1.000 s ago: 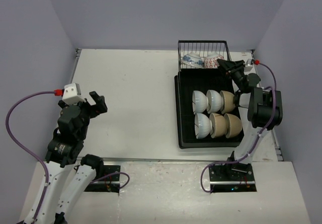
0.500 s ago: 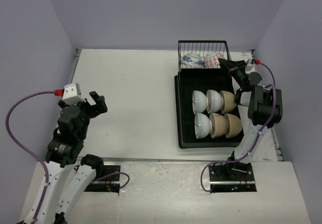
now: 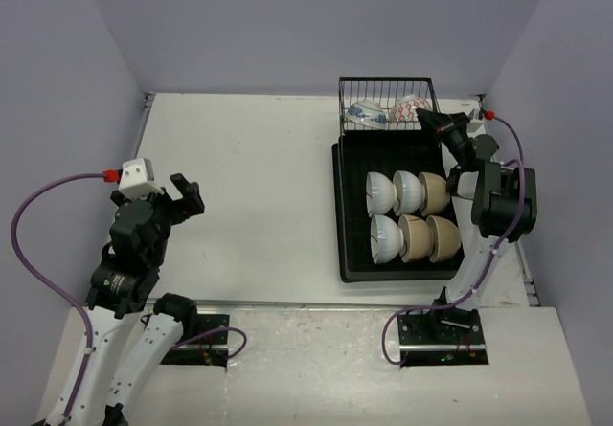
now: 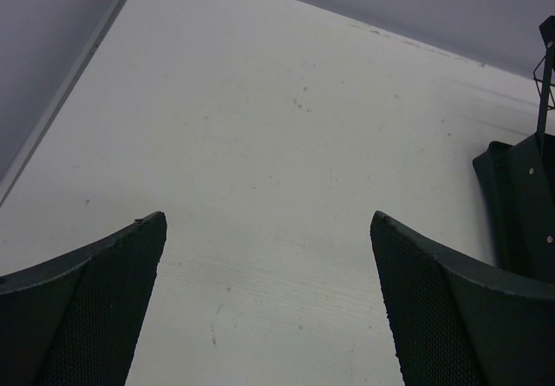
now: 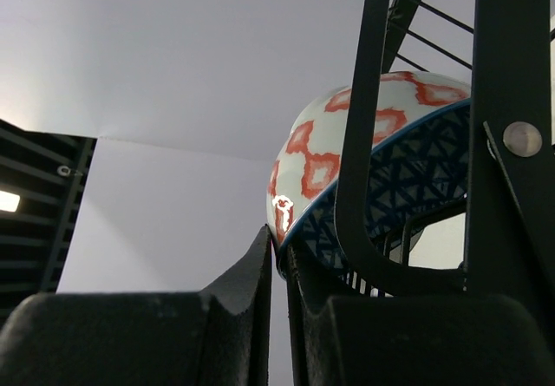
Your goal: Unload the bowls from the dish rack
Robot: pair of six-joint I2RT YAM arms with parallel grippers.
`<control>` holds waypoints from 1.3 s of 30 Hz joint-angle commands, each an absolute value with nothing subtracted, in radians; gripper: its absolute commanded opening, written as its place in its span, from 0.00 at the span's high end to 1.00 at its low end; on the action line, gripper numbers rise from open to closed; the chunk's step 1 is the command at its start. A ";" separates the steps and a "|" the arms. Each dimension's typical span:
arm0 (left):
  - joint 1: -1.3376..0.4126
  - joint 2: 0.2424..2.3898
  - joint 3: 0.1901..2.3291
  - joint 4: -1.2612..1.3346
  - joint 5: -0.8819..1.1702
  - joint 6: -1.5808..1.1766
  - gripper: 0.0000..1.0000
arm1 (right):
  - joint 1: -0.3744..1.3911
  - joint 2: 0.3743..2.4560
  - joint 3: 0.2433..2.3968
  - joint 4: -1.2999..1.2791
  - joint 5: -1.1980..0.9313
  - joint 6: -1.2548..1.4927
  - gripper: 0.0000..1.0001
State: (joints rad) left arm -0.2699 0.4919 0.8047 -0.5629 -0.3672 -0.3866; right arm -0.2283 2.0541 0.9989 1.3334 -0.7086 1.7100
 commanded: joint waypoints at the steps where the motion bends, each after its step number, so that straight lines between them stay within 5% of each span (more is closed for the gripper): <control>1: -0.275 0.494 0.811 -0.549 -0.373 -0.407 0.00 | -0.216 2.103 1.006 1.651 -0.698 1.692 1.00; 39: -0.275 0.489 0.810 -0.545 -0.368 -0.405 0.00 | -0.206 2.031 1.149 1.657 -0.667 1.661 1.00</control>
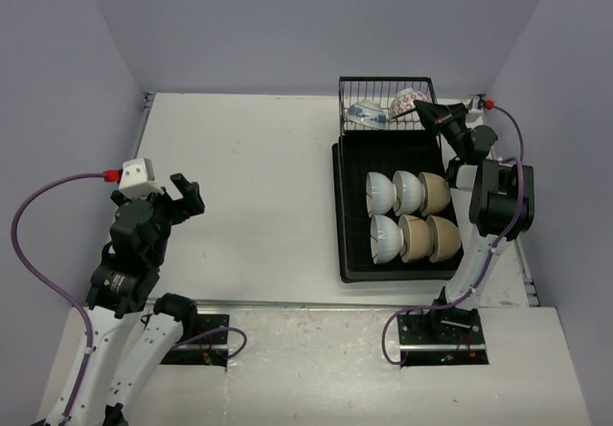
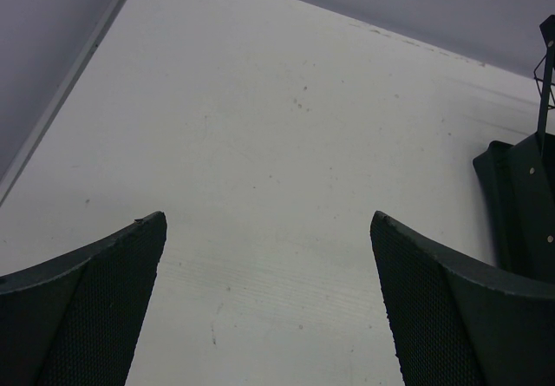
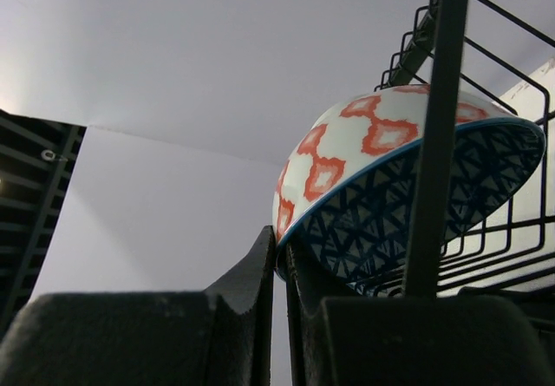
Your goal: Unload the bowls from the dish rack
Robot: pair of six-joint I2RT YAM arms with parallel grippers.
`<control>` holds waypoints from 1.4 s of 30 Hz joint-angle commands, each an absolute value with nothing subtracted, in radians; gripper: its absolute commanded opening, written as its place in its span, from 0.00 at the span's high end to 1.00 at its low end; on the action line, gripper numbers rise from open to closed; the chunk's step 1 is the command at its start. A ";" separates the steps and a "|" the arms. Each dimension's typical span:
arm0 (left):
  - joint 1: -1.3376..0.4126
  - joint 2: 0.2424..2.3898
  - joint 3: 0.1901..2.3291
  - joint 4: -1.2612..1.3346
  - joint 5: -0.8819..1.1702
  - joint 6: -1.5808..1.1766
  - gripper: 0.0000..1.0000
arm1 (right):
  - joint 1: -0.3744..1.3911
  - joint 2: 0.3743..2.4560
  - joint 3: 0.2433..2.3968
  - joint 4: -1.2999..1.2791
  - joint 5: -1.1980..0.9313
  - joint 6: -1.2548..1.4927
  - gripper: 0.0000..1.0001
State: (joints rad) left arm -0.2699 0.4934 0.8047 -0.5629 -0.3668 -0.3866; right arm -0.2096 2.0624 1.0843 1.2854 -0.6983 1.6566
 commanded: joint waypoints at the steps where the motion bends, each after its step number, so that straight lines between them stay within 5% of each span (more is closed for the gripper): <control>1: -0.275 0.489 0.808 -0.545 -0.368 -0.405 0.00 | -0.206 2.042 1.166 1.657 -0.669 1.670 1.00; 30: -0.275 0.479 0.810 -0.542 -0.368 -0.405 0.00 | -0.196 1.965 1.305 1.652 -0.738 1.729 1.00; 42: -0.275 0.479 0.808 -0.543 -0.368 -0.406 0.00 | -0.057 1.677 1.232 1.488 -0.911 1.509 1.00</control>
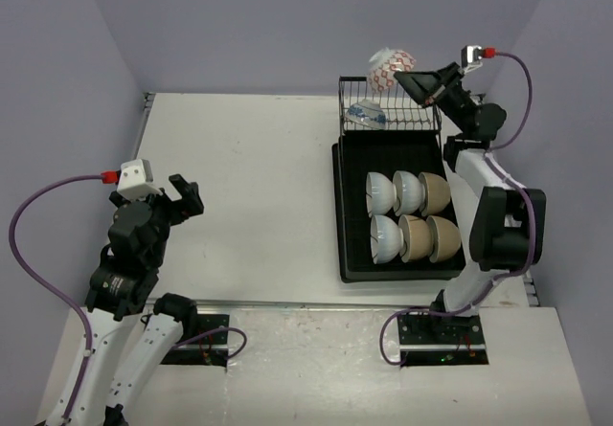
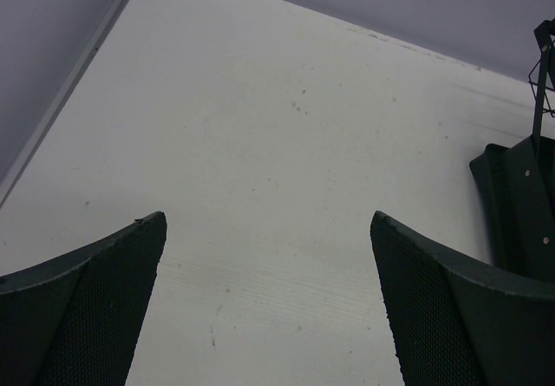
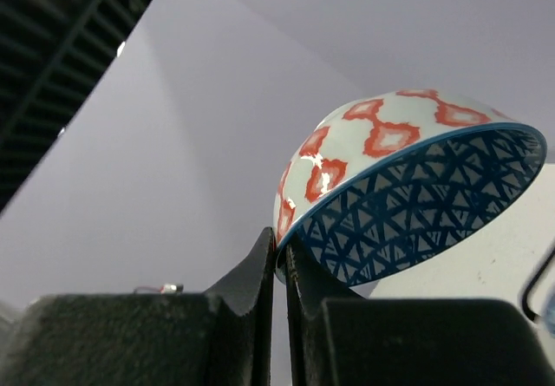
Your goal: Unload the bowls from the dish rack
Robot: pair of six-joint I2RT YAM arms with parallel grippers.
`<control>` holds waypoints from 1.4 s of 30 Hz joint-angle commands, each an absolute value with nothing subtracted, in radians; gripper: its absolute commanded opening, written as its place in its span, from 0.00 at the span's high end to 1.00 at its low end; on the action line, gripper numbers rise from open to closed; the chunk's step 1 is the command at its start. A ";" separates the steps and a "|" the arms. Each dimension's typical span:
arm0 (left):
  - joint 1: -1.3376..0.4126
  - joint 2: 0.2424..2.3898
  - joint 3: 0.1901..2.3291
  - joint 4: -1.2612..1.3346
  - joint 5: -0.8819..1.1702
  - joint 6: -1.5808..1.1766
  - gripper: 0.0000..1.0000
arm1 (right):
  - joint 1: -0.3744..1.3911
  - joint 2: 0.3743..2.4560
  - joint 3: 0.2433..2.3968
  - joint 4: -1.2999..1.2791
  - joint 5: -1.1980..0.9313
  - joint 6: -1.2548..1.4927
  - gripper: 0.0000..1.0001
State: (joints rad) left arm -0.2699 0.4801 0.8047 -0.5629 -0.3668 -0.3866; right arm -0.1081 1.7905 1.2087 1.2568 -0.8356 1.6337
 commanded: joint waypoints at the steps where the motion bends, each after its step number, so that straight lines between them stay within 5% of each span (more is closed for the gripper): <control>1: -0.275 0.479 0.808 -0.543 -0.368 -0.405 0.00 | -0.010 1.660 1.241 1.359 -0.931 1.461 1.00; 3: -0.275 0.479 0.808 -0.541 -0.370 -0.405 0.00 | 0.073 1.591 1.287 1.123 -0.977 1.180 1.00; 5: -0.275 0.479 0.810 -0.543 -0.373 -0.405 0.00 | 0.200 1.534 1.339 0.582 -0.925 0.890 1.00; 7: -0.275 0.477 0.810 -0.545 -0.374 -0.405 0.00 | 0.358 1.491 1.477 0.087 -0.630 0.503 1.00; 9: -0.275 0.476 0.808 -0.545 -0.374 -0.406 0.00 | 0.470 1.508 1.561 -0.109 -0.414 0.355 1.00; 17: -0.275 0.468 0.810 -0.546 -0.376 -0.406 0.00 | 0.670 1.673 1.687 -0.311 -0.151 0.226 1.00; 29: -0.275 0.456 0.813 -0.552 -0.400 -0.411 0.00 | 0.879 2.351 2.399 -0.919 0.264 -0.046 1.00; 40: -0.275 0.451 0.816 -0.560 -0.414 -0.417 0.00 | 0.911 2.471 2.396 -0.960 0.317 -0.121 1.00; 42: -0.275 0.449 0.816 -0.561 -0.414 -0.417 0.00 | 0.920 2.471 2.388 -0.957 0.325 -0.135 0.92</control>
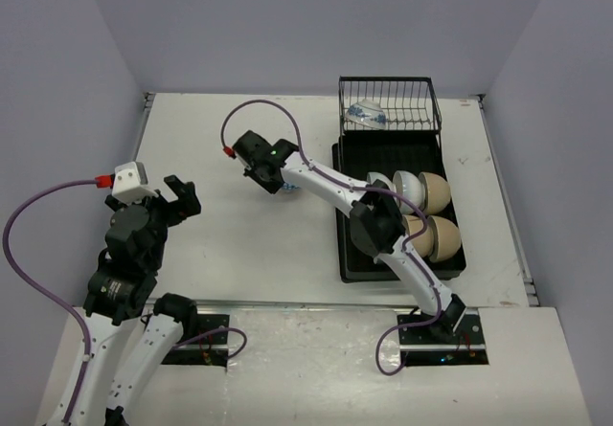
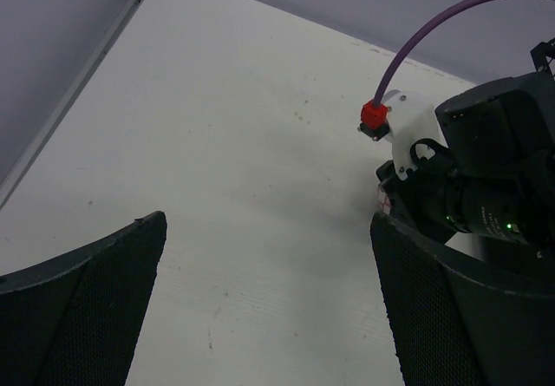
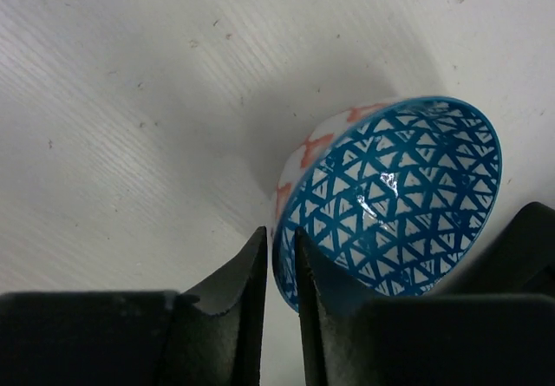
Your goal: Unload the bowls from the dish rack
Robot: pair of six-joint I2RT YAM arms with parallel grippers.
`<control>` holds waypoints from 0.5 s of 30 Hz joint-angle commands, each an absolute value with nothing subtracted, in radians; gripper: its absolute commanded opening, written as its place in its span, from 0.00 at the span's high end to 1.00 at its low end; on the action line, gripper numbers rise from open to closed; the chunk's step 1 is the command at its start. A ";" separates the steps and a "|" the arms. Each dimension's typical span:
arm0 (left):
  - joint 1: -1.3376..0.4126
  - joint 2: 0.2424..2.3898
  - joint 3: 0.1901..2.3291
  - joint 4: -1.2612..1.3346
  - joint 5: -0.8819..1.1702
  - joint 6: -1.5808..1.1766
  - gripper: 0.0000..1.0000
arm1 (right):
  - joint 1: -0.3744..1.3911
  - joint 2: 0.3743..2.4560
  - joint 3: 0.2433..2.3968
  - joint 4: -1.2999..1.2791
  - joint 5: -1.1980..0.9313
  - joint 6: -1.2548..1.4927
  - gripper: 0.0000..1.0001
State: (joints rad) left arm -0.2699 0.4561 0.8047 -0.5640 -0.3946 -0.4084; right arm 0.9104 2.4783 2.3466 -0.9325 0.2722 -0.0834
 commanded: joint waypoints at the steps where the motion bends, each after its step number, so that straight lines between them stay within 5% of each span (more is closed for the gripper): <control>1: -0.275 0.449 0.816 -0.560 -0.414 -0.417 0.00 | 0.923 2.467 2.385 -0.956 0.330 -0.135 0.76; 4: -0.275 0.448 0.815 -0.561 -0.414 -0.417 0.00 | 0.934 2.429 2.361 -0.945 0.308 -0.141 0.47; 10: -0.275 0.449 0.815 -0.560 -0.414 -0.417 0.00 | 0.942 2.295 2.326 -0.925 0.239 -0.107 0.33; 15: -0.275 0.449 0.815 -0.561 -0.414 -0.417 0.00 | 0.887 1.922 2.114 -0.738 0.102 -0.008 0.18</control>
State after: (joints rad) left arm -0.2699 0.4549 0.8047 -0.5648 -0.3973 -0.4088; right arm 0.9241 2.2444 2.1685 -0.8818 0.2070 -0.0776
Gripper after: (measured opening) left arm 0.997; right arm 0.797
